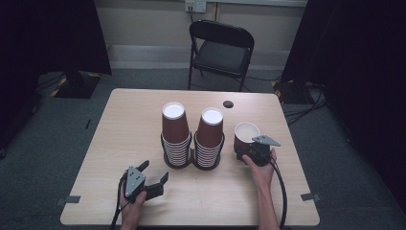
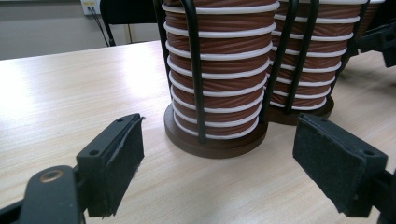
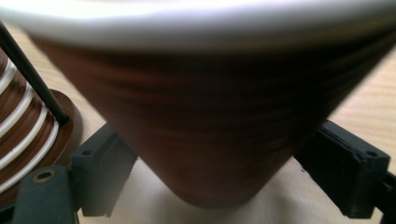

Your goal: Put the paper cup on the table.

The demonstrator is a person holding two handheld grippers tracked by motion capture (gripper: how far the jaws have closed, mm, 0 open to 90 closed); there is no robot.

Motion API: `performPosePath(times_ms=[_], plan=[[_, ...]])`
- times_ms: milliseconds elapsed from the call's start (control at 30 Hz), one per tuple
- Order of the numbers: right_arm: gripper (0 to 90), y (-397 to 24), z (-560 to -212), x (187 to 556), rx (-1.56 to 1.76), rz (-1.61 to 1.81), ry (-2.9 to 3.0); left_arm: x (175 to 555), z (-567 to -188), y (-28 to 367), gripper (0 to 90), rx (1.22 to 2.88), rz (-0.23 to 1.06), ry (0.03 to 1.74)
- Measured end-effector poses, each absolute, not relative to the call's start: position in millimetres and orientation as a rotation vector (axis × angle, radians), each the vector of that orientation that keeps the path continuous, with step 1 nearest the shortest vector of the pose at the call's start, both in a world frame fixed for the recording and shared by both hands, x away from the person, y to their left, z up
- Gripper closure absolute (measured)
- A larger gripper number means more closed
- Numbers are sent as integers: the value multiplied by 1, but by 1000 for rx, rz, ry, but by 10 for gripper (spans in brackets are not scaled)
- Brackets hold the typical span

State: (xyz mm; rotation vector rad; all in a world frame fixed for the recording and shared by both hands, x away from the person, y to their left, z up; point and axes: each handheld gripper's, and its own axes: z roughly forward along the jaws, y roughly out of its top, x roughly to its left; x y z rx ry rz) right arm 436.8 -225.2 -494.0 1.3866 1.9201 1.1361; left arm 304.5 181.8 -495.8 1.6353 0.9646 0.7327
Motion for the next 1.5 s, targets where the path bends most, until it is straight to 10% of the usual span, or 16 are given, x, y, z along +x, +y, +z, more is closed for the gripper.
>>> performPosePath(times_ms=[1500], plan=[[182,-187,-484,318,1245,1414,1751,299,-496,178,165,1570,805,1082]])
